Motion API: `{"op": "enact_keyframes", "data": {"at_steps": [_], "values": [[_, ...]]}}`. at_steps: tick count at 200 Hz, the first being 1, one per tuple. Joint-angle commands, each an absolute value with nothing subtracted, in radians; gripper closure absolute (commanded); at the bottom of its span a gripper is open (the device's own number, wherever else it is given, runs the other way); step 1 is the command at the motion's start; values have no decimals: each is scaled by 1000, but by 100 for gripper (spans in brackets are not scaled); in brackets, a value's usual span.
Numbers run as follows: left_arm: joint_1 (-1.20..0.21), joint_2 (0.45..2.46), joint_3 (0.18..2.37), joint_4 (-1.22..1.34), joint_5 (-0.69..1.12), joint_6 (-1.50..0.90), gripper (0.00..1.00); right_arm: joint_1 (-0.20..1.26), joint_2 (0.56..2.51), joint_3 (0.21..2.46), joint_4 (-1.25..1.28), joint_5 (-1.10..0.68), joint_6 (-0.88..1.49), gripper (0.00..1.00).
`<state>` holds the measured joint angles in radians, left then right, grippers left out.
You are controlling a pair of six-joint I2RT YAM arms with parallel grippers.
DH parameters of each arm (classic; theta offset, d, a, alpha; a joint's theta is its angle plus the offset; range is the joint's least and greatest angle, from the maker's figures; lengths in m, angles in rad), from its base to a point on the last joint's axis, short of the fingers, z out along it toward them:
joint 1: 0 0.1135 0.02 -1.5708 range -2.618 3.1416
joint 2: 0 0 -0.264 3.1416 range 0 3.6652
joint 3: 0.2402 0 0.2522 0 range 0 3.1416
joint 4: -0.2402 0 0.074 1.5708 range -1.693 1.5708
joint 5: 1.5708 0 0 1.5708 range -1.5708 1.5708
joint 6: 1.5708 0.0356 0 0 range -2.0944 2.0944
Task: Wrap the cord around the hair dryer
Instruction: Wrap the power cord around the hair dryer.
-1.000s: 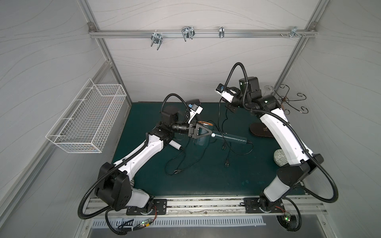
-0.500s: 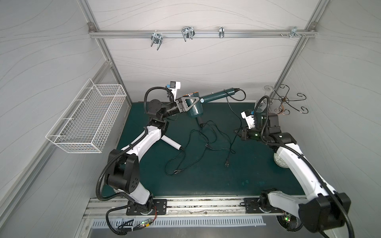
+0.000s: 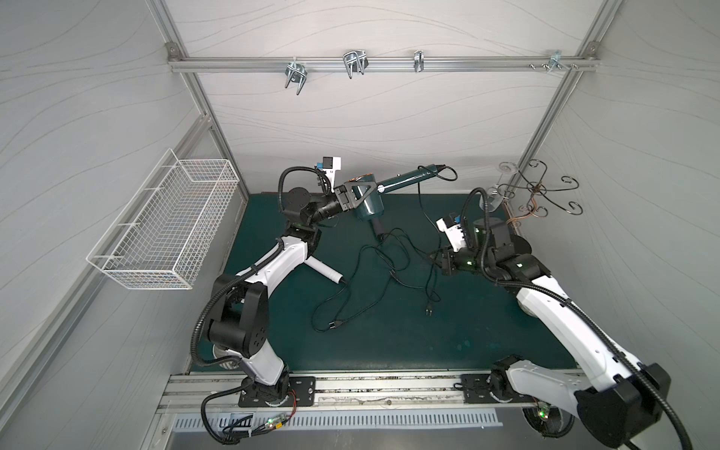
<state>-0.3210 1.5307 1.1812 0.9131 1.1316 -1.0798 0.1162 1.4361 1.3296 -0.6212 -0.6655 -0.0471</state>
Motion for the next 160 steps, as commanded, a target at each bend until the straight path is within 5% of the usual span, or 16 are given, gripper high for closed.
{"op": "enact_keyframes", "data": {"at_steps": [1, 91, 160], "values": [[-314, 1535, 1265, 1063, 1084, -1143, 100, 127, 1379, 1271, -557, -686, 19, 100], [-265, 1592, 1256, 1036, 882, -1131, 100, 248, 1102, 1016, -433, -508, 177, 100], [-266, 1677, 1274, 999, 841, -1096, 100, 593, 1191, 1131, -591, -229, 37, 100]]}}
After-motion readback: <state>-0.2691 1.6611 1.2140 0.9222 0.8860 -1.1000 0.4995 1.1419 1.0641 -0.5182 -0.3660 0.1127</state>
